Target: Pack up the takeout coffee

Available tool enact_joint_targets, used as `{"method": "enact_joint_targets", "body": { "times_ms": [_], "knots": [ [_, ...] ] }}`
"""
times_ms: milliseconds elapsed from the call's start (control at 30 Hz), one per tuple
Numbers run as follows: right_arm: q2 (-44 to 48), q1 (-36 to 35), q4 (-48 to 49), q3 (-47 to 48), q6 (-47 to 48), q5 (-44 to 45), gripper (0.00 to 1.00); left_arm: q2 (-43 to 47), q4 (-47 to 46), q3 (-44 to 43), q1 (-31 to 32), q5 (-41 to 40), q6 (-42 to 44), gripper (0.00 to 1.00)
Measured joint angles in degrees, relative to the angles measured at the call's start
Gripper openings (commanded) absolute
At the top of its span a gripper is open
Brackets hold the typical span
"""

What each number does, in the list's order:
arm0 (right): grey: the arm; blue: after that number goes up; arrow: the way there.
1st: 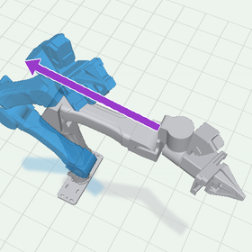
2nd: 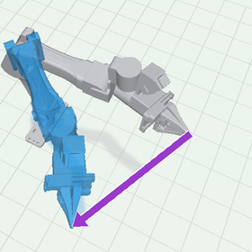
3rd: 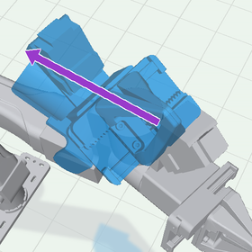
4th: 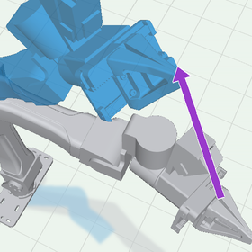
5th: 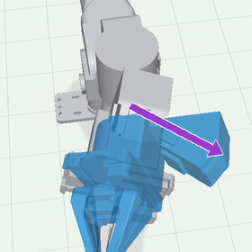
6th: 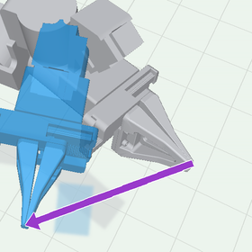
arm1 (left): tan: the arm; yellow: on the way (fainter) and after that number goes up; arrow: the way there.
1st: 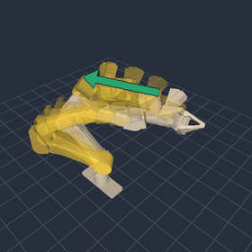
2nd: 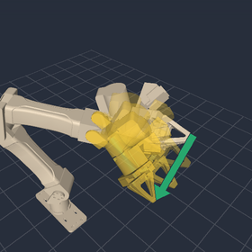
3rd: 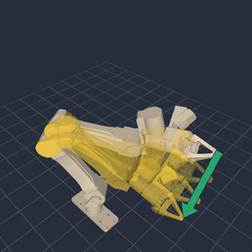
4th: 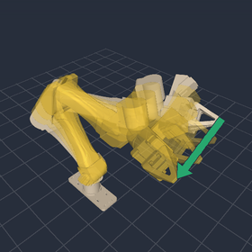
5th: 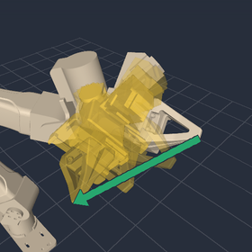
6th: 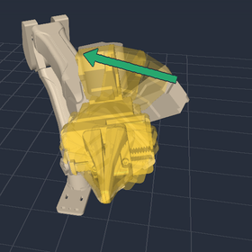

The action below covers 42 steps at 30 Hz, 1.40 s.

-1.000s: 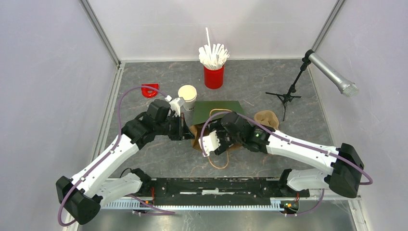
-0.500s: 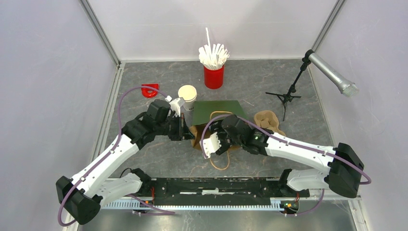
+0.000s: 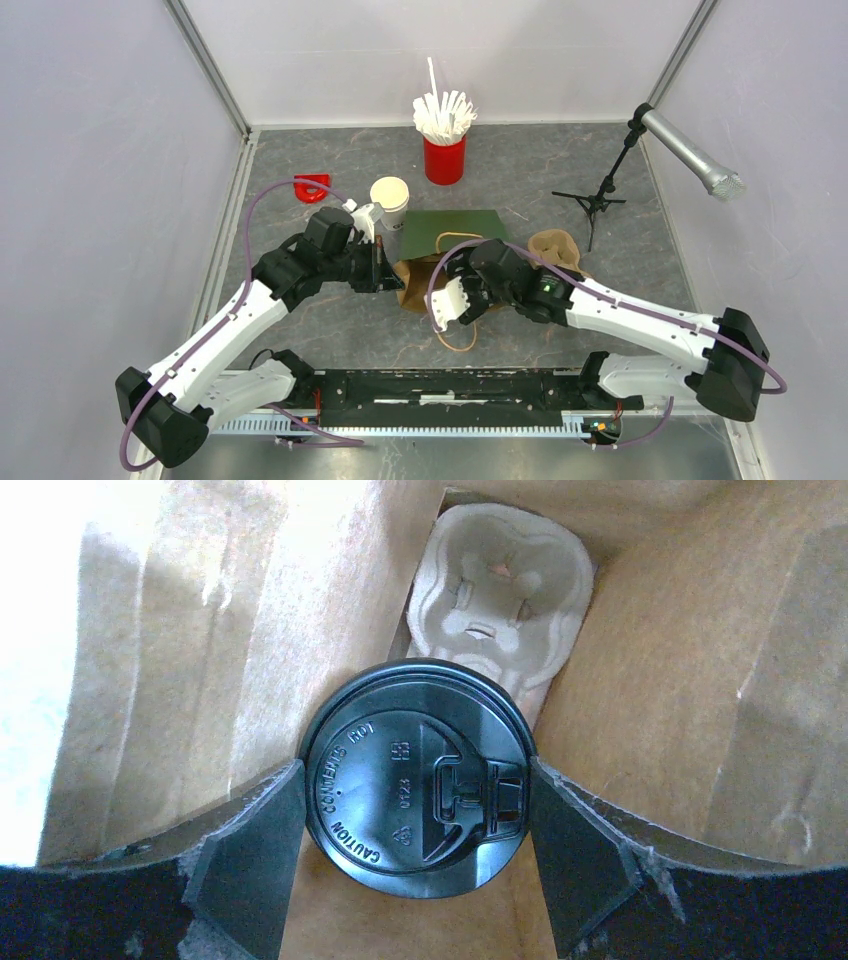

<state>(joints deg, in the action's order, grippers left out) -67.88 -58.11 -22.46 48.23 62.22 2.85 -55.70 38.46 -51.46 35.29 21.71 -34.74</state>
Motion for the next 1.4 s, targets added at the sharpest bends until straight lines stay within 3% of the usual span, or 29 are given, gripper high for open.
{"method": "enact_joint_targets", "body": {
  "times_ms": [833, 1400],
  "knots": [
    [1.9, 3.4, 2.0, -2.5, 4.0, 0.6, 0.59, 0.0, 0.0, -0.2, 0.0, 2.0, 0.0, 0.03],
    [1.9, 3.5, 9.3, -7.6, 6.2, 0.8, 0.59, 0.0, -0.5, -0.2, 0.0, 2.9, 0.0, 0.03]
  ]
}}
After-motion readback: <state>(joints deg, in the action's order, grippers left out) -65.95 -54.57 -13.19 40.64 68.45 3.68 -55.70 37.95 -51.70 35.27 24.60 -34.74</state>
